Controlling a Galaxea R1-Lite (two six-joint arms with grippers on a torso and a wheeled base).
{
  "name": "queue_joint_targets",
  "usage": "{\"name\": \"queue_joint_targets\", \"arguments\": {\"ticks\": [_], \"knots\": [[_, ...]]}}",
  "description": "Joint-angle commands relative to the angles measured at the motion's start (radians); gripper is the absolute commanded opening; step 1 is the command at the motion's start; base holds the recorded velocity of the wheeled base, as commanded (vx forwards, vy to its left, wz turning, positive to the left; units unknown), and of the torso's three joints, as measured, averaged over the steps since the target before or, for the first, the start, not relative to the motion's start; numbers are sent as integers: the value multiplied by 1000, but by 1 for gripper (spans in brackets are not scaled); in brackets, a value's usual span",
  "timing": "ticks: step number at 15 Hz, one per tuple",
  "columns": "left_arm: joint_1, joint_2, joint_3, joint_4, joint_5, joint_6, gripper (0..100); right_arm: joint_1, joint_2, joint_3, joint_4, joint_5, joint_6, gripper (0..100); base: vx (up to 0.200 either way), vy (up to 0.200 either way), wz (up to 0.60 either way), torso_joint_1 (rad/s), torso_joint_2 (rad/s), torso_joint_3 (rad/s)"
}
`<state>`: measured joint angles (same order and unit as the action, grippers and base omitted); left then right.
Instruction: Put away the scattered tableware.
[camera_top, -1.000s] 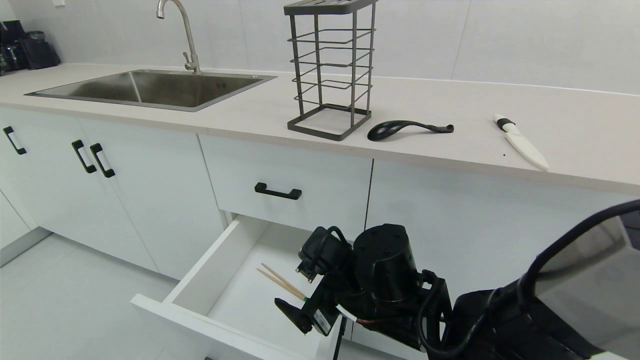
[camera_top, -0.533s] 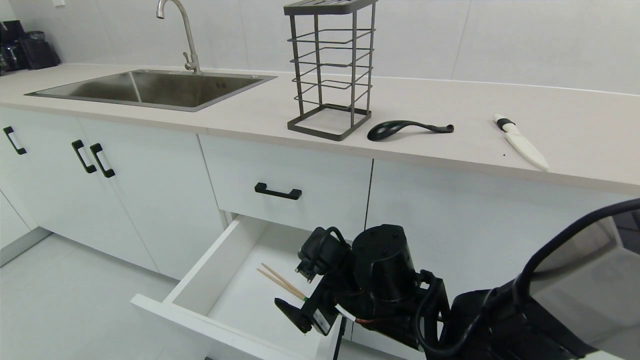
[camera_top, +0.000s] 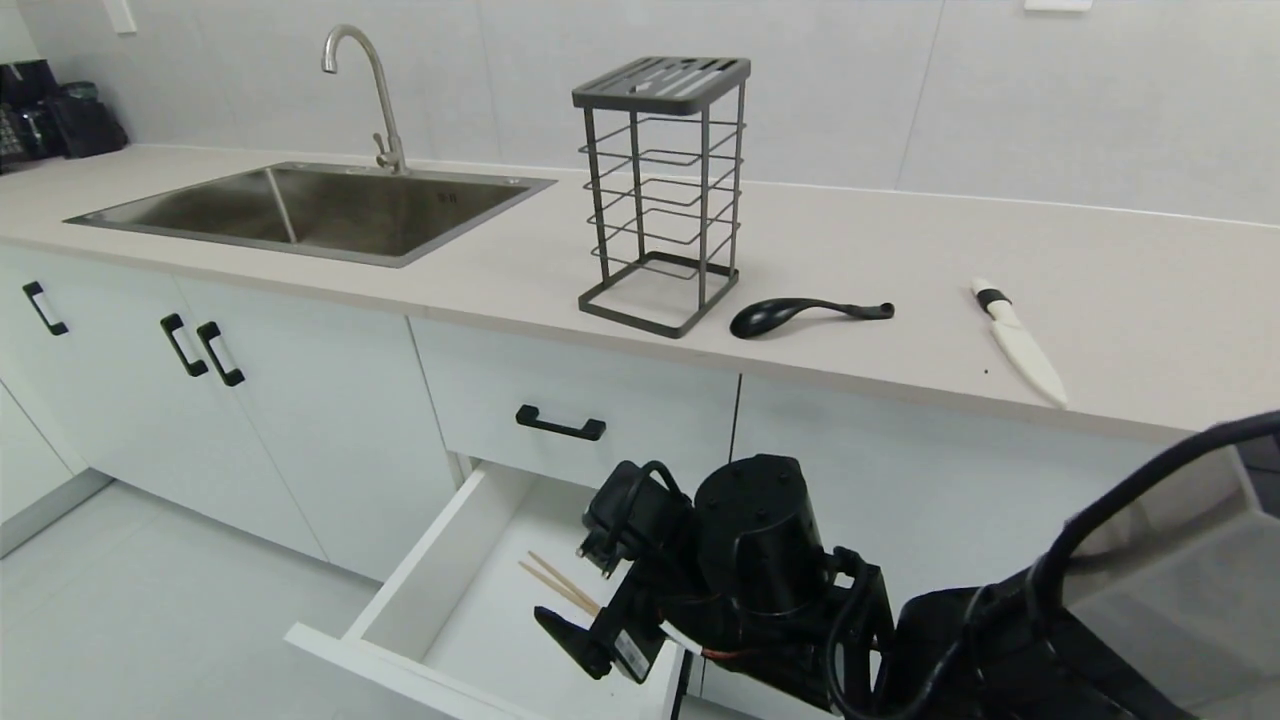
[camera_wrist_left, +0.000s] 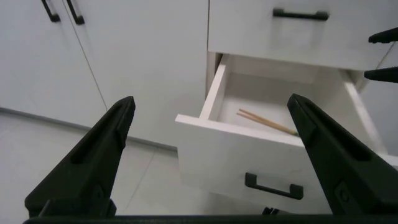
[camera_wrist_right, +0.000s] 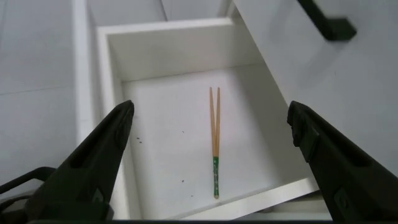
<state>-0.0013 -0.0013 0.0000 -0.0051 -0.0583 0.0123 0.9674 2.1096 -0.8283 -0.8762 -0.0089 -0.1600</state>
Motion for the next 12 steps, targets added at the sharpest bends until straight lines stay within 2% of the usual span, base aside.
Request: {"name": "queue_joint_targets", "arguments": {"ticks": [1,4,7,12], "knots": [[0,1,0,1,0,0,100,-1,1,1,0,-2,0,100,0,0,0,222,-515,-212],[0,1,0,1,0,0,100,-1,4,5,0,-2,0,100,0,0,0,233,-471,-217],[0,1,0,1,0,0,100,-1,6,5,0,-2,2,100,0,0,0,90,-479,-224],[0,1,0,1,0,0,100,-3,17,0,0,0,2,100,0,0,0,356,-485,-236]]}}
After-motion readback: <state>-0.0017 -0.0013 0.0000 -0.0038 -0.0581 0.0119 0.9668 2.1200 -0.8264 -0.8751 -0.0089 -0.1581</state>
